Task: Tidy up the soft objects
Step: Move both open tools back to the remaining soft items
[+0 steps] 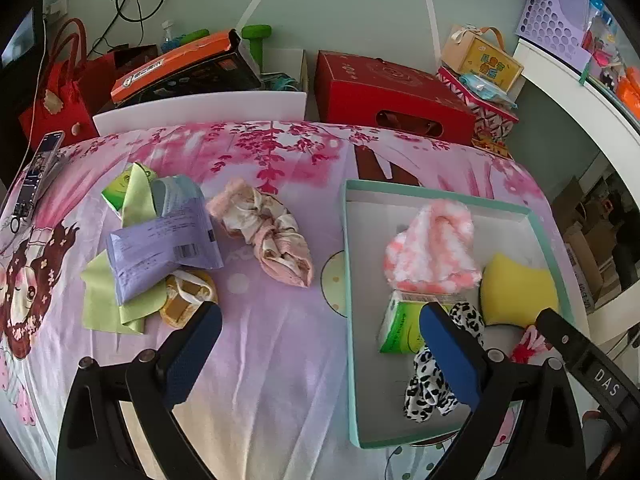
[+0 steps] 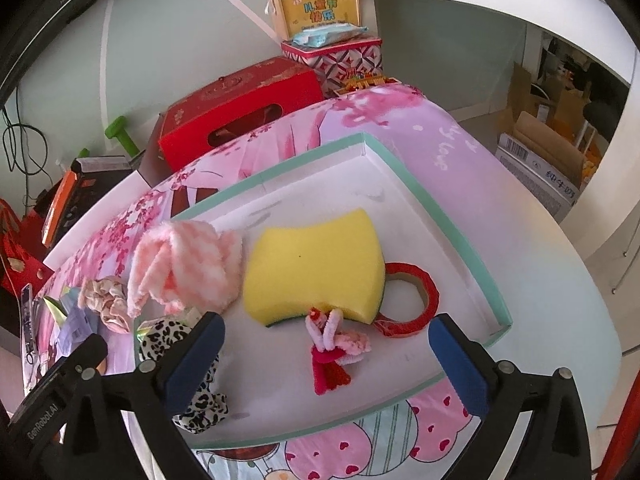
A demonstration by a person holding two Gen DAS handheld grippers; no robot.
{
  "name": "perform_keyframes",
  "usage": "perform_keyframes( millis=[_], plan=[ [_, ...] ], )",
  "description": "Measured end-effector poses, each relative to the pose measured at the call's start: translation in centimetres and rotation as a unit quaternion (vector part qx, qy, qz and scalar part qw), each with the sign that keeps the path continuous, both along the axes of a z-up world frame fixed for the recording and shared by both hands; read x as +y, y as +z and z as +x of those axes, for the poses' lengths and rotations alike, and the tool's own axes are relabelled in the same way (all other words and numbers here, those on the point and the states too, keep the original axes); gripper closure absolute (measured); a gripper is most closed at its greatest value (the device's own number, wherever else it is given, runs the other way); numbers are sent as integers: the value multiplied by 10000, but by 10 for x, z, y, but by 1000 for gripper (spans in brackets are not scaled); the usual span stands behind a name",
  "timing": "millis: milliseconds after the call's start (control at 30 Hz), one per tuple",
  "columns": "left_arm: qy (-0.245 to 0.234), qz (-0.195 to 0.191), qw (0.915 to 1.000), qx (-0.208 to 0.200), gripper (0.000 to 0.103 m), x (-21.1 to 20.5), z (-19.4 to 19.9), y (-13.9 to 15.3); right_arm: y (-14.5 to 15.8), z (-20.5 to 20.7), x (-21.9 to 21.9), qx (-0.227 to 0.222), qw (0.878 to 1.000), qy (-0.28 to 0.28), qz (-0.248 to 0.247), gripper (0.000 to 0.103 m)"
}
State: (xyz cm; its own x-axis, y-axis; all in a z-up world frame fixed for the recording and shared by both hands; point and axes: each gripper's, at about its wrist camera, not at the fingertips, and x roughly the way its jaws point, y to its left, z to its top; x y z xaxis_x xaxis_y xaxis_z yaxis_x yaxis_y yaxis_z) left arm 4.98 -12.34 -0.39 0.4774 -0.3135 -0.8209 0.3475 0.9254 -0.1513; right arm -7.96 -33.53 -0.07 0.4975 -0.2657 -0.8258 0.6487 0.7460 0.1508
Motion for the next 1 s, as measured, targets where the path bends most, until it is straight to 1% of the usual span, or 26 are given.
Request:
perform_keyframes(
  millis=[167,233,267,400,433,567,700,767,900,1000],
  plan=[
    [120,78,9999,-33,4,10,4,3,4,3,5,-215,9997,126,9,0],
    [180,97,9998,-53,4,16,7,5,4,5,9,-225,9995,208,18,0],
    [215,98,9997,-65,4,20,9,7,4,7,11,-217,9995,239,-26,0],
    [456,92,9988,-127,4,41,18,13,9,8,21,-411,9978,380,-365,0],
    [527,87,9985,-140,4,47,20,14,10,9,22,-428,9976,400,-369,0],
    [905,133,9955,-260,4,81,32,20,12,12,25,-503,9976,408,-260,0],
    [1304,175,9908,-321,4,113,42,23,22,17,37,-544,9965,501,-398,0],
    [1476,184,9882,-365,4,128,46,25,30,20,46,-667,9950,556,-484,0],
    [1769,132,9830,-472,4,153,52,27,44,30,70,-961,9903,897,-440,0],
    [1847,53,9823,-303,4,166,58,23,46,44,93,-903,9869,1228,-524,0]
  ],
)
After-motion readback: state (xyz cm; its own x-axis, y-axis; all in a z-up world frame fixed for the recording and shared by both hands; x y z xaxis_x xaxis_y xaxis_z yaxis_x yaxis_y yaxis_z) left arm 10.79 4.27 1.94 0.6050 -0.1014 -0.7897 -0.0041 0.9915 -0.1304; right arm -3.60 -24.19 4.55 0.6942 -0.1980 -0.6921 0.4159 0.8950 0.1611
